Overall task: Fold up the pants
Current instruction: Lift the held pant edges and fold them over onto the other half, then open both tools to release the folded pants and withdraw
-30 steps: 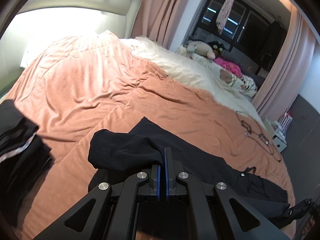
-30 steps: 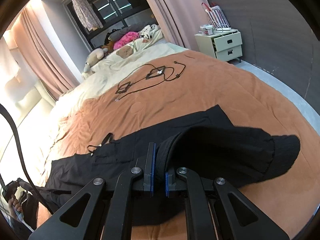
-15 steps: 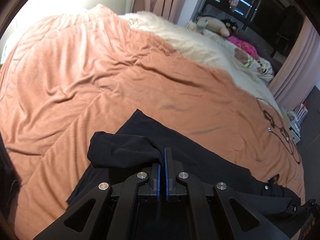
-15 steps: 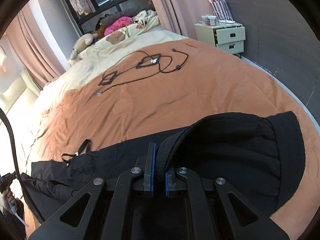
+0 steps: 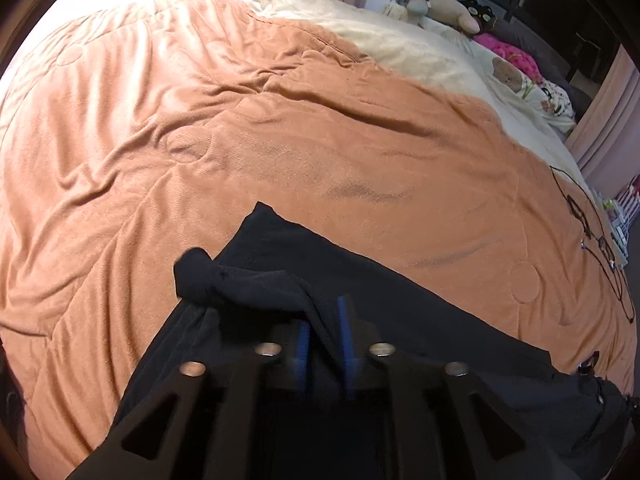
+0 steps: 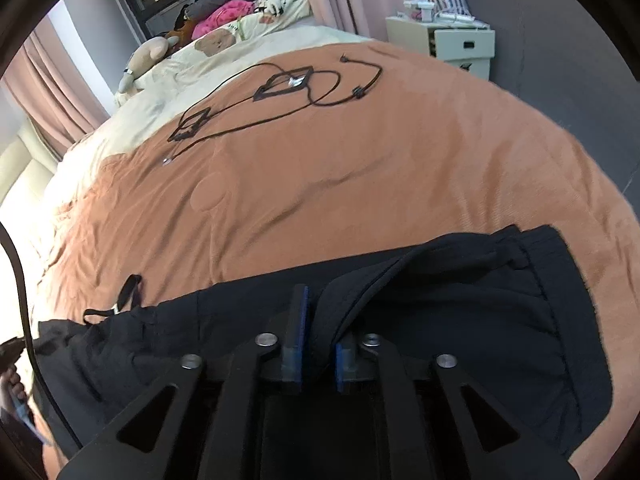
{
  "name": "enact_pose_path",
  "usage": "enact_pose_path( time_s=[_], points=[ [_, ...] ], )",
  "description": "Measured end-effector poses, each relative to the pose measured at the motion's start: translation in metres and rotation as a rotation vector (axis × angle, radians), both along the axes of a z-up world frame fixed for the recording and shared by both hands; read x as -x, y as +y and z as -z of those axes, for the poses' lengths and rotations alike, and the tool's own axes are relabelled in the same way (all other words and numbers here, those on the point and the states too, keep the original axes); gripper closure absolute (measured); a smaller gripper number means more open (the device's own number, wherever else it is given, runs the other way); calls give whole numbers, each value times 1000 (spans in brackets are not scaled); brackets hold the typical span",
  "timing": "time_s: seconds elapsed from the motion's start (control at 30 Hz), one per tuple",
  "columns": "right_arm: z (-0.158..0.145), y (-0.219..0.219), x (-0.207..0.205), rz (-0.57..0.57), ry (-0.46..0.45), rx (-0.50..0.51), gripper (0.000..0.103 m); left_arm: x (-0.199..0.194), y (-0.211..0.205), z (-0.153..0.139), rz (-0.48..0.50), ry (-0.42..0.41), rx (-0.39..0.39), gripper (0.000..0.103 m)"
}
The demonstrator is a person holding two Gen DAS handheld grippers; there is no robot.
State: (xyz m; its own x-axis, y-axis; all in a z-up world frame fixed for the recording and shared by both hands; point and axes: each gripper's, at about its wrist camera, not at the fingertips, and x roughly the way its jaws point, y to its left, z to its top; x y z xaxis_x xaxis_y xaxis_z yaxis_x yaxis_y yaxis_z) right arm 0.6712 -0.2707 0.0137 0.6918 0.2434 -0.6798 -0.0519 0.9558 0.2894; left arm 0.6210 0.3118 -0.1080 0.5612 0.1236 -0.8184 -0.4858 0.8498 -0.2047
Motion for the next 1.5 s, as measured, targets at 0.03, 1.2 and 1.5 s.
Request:
enact_pose_path(
  time_s=[0.03, 1.2, 1.5],
  points=[
    [-1, -4, 2, -5, -1, -5, 58, 2, 0, -2, 5, -12, 1, 53],
    [26, -132, 99, 297, 48, 130, 32, 169, 20, -19, -33, 1, -27, 22],
    [19, -140, 156, 223, -20, -19, 32, 191, 8, -24, -18, -24, -4, 21]
  ],
)
